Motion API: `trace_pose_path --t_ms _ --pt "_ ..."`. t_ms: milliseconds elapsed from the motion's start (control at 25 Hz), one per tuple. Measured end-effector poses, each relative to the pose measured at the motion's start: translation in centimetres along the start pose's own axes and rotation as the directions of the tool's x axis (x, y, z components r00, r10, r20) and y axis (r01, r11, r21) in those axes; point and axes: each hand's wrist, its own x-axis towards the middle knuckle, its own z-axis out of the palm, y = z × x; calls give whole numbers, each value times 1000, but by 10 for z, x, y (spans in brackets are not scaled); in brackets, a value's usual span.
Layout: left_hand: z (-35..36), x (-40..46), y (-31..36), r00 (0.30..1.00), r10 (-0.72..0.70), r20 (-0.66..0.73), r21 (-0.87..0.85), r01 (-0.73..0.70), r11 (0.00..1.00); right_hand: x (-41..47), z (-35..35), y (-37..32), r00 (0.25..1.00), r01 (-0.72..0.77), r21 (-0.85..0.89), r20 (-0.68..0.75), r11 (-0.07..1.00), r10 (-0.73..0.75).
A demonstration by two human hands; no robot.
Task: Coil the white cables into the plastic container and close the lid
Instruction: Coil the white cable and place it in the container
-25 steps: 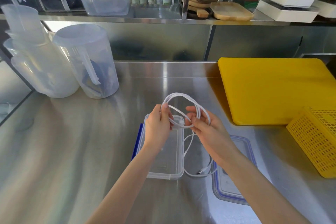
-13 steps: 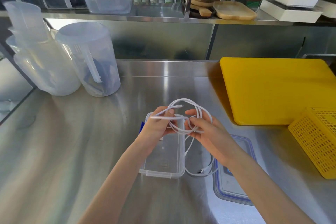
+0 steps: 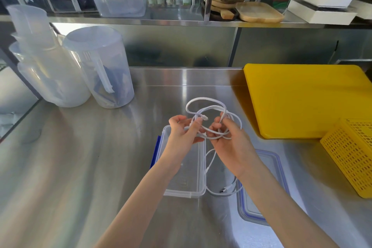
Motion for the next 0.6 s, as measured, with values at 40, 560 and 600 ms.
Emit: trace_pose_path --t_ms 40,560,600 --pt "-1 -1 -1 999 1 35 2 -1 1000 2 -1 2 998 47 -61 -31 997 -49" --pt "-9 -2 -6 938 346 31 434 -324 840 2 -5 15 997 77 -399 45 914 -64" --pt "-11 -2 -6 932 360 48 469 -340 815 3 -6 9 1000 31 -343 10 939 -29"
